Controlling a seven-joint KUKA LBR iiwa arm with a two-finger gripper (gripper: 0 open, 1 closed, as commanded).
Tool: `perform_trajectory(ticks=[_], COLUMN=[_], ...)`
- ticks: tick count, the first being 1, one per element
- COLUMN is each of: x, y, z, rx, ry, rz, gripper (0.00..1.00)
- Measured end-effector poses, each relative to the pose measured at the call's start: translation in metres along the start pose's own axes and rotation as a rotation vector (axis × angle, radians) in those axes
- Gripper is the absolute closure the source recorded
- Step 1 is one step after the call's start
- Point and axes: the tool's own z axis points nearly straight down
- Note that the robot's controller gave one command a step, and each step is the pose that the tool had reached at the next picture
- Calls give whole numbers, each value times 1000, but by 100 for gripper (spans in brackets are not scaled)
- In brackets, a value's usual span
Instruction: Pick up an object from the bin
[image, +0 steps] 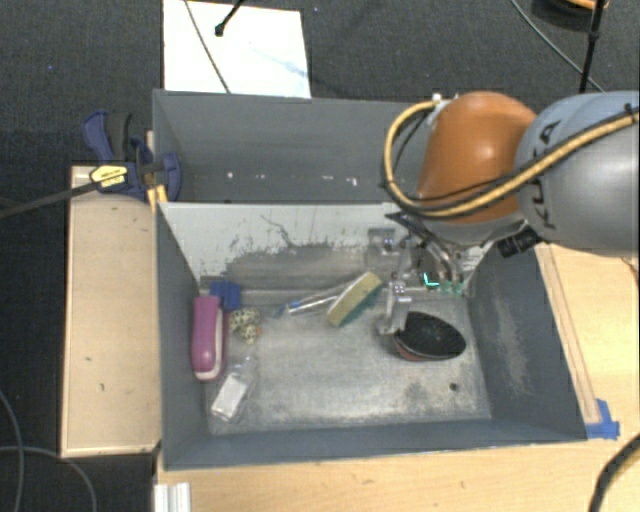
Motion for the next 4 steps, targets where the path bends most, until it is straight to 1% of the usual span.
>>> perform_trajectory(ticks=[1, 2, 3, 4], x=[12, 22, 5, 3], y=[-95, -137, -131, -127], z=[116, 80, 81, 112], rx=[2, 3, -1, -1], ry=[0, -11, -11, -5], rz=[184, 194, 278, 412], gripper=[0, 0, 0, 0])
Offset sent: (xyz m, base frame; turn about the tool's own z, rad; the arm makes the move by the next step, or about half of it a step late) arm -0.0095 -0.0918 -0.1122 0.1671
